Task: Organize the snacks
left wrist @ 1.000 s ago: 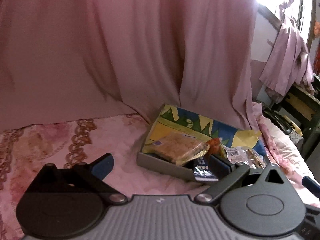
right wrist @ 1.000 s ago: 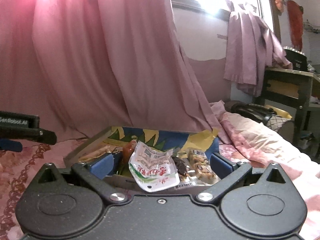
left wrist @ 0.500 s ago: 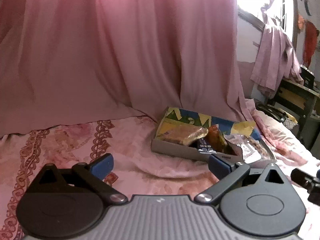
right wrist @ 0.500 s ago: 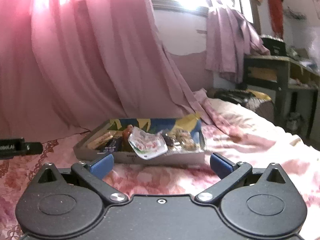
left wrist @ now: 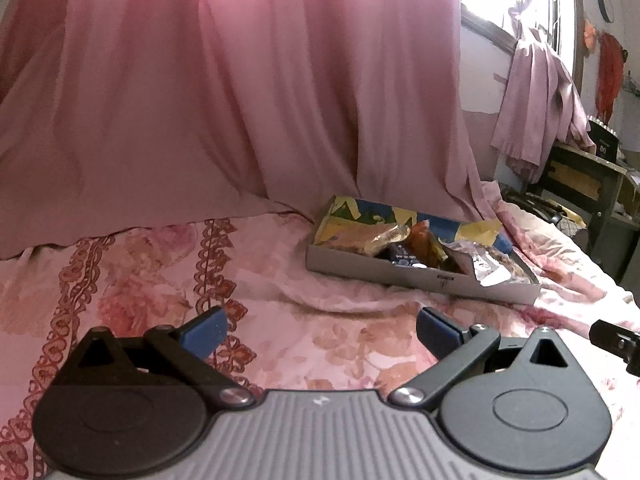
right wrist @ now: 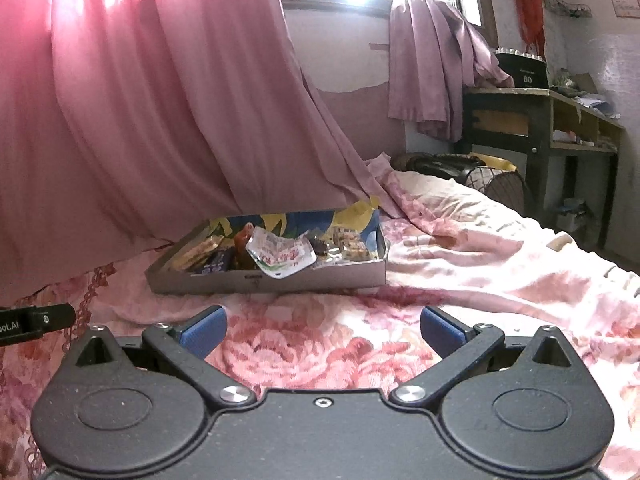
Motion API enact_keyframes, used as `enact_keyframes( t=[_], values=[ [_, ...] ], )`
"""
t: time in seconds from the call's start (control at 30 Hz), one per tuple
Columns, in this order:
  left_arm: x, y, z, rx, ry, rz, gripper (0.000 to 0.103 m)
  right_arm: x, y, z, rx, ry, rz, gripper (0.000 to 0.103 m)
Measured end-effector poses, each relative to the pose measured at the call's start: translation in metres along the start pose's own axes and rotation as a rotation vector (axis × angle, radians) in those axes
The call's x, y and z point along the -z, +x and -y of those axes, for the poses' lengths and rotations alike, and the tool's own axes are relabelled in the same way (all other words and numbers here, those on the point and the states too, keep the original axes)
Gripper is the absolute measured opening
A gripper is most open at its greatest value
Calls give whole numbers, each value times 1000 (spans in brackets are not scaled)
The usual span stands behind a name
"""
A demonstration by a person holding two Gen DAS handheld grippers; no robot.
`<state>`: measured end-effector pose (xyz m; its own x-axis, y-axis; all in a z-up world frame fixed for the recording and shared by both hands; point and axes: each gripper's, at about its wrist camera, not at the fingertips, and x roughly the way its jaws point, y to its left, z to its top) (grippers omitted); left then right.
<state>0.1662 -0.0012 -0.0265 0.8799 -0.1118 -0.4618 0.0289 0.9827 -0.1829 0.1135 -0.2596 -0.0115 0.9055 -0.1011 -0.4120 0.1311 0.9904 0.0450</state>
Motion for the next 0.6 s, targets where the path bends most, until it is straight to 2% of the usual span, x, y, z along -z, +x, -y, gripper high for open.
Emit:
enact_keyframes(
  t=[0.6],
  values=[
    [4,-5,-3,-7,-9,4,103,9,-2,-8,2,-38,-29,102]
  ],
)
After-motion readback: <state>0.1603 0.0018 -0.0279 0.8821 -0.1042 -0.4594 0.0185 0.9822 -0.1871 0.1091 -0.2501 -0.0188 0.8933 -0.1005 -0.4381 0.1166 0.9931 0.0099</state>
